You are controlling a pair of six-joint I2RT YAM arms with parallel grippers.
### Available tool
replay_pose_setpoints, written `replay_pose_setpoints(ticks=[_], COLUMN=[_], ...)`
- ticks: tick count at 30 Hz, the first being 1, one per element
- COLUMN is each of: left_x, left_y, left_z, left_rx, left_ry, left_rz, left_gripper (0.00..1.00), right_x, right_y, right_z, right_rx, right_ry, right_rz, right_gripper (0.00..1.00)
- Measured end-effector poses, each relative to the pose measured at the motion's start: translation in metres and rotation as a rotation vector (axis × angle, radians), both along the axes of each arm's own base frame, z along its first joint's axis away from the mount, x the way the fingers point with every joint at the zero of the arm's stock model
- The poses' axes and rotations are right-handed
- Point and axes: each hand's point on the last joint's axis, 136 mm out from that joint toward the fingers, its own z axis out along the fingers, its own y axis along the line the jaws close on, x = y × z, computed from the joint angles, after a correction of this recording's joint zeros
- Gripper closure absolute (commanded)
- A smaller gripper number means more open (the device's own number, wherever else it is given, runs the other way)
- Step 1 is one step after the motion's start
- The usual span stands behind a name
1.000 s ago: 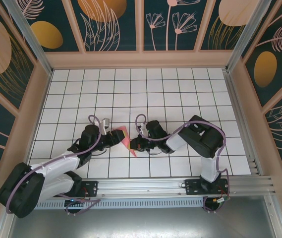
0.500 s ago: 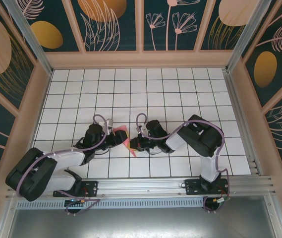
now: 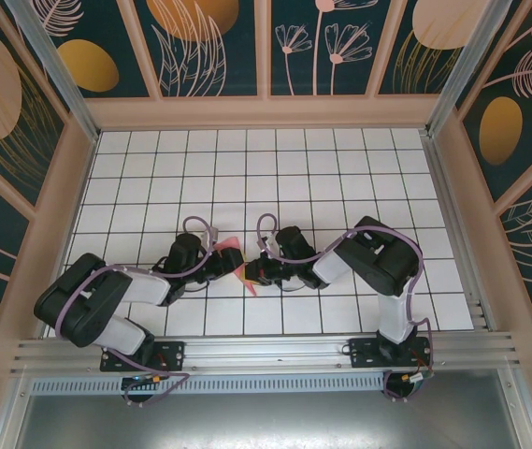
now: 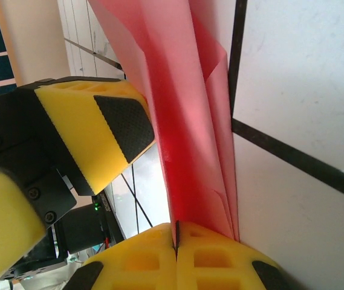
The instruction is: Fold a paper plane with a square sheet of paper (pick it up from the middle)
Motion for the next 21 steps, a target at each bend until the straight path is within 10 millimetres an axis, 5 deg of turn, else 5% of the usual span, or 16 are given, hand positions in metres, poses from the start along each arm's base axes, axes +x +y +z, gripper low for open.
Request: replay_pose_setpoints(ticks=[15,21], left_x=[0.003,0.005], left_y=[0.001,-0.001], left_z=[-0.011,-0.012], left_rx=[0.041,0.036], left_ry=[0.045,0.056], left_rz=[0.010,0.001], left_gripper=[0.54,0.55], right_x=[0.000,-0.002], right_y=[-0.001,-0.007], right_z=[0.001,0.001], right_rx=[-0.113,-0.174], right_ry=[-0.041,-0.075], right_rz=[-0.016,-0.020], right_gripper=[0.79,0.78])
